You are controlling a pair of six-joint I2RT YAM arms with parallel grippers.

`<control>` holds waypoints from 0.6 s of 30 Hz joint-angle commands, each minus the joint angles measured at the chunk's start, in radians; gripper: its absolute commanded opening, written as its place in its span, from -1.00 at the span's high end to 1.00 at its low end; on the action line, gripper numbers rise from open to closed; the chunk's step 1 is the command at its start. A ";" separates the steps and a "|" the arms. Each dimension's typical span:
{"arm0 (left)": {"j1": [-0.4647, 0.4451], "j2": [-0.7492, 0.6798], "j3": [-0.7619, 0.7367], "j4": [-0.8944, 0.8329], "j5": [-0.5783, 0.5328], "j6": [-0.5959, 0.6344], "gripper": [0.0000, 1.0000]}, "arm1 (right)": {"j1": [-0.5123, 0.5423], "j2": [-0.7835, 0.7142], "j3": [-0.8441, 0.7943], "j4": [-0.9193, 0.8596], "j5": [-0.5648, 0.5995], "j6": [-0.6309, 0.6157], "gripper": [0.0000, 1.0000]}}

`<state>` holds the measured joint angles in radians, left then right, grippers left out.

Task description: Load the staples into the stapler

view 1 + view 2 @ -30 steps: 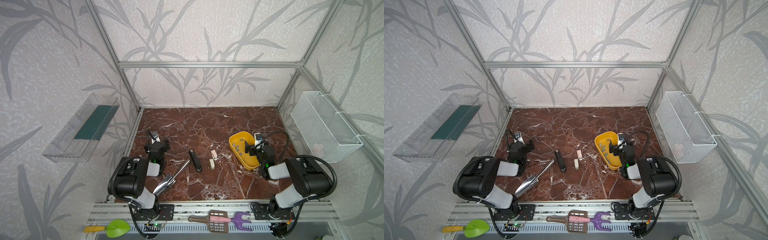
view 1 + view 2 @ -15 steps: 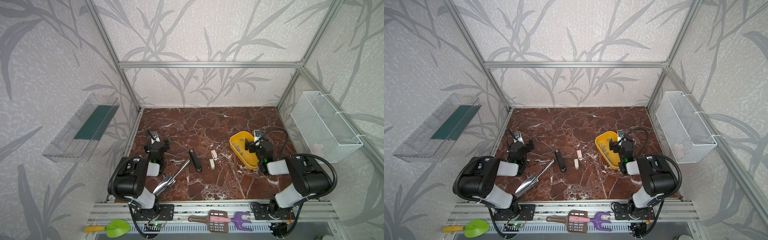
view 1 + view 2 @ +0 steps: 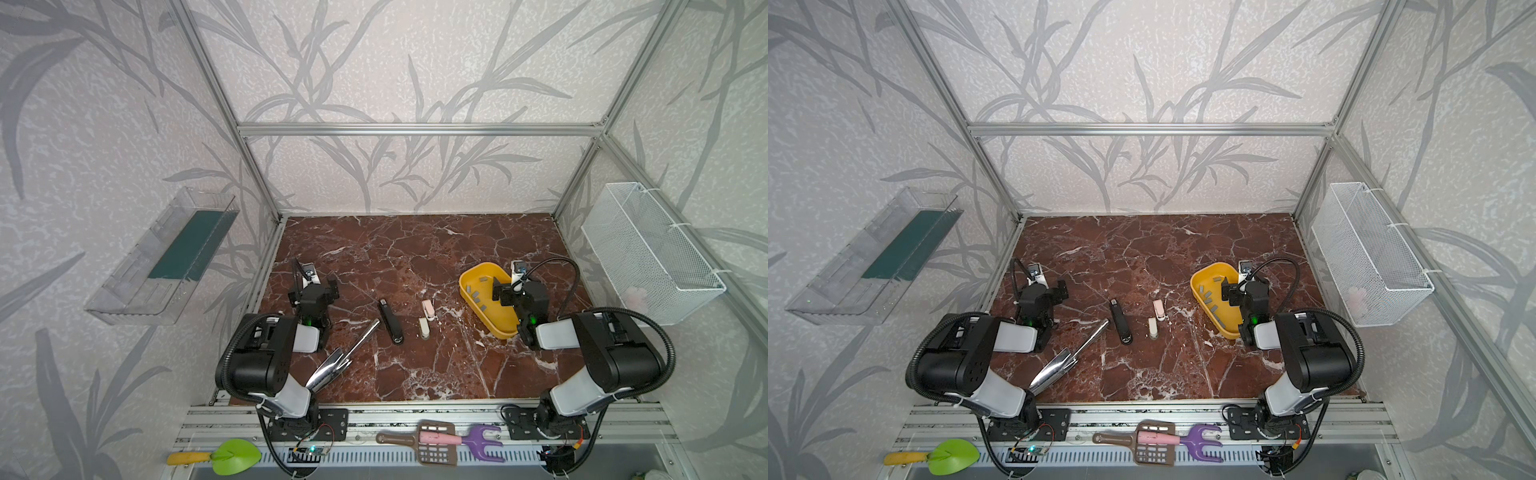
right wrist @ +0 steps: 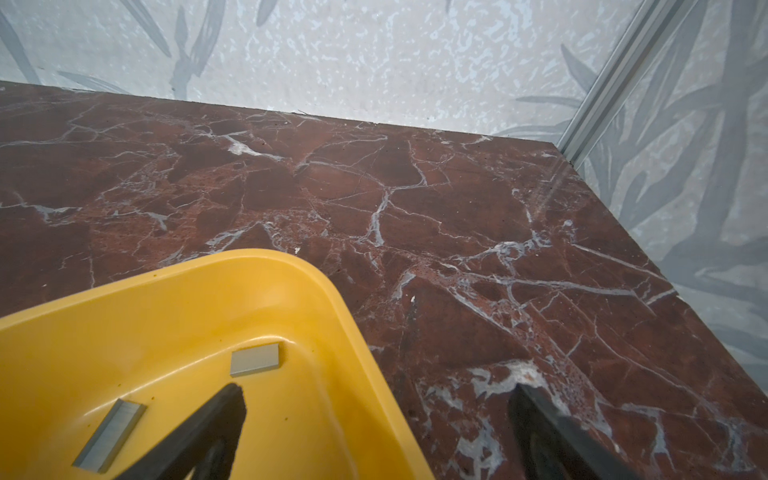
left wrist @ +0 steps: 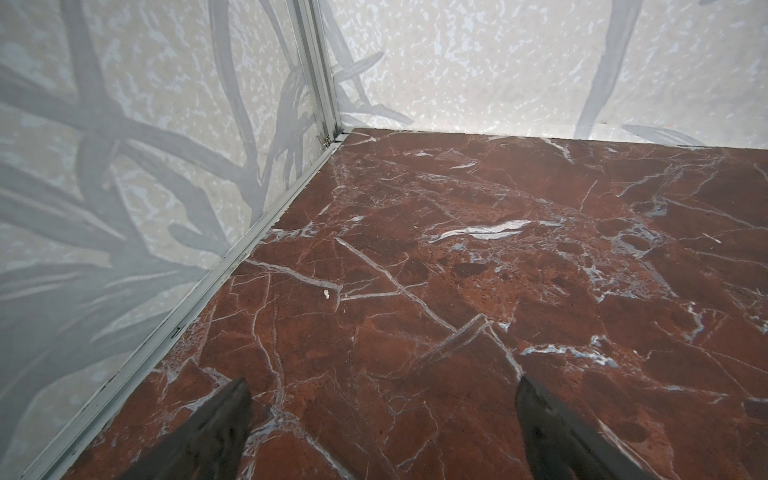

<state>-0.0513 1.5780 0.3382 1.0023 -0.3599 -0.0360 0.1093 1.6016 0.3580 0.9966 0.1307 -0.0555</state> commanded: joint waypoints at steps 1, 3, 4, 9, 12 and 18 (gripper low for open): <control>0.004 0.005 0.015 0.018 0.004 0.010 -0.99 | -0.002 -0.014 -0.001 0.017 0.012 0.015 -0.98; 0.004 0.005 0.015 0.018 0.004 0.010 -0.99 | -0.002 -0.014 -0.014 0.042 0.024 0.019 -0.98; 0.004 0.006 0.015 0.018 0.004 0.010 -0.99 | -0.002 -0.012 -0.039 0.087 0.042 0.023 -0.98; 0.005 0.005 0.015 0.018 0.004 0.010 -0.99 | -0.003 0.002 -0.133 0.278 0.071 0.039 -0.98; 0.004 0.005 0.015 0.019 0.004 0.012 -0.99 | -0.001 -0.035 0.006 -0.029 0.037 0.022 -0.98; 0.004 0.005 0.015 0.018 0.004 0.011 -0.99 | 0.000 -0.025 -0.028 0.045 0.070 0.035 -0.98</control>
<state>-0.0513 1.5780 0.3382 1.0023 -0.3595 -0.0360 0.1101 1.5917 0.3424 1.0622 0.1764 -0.0330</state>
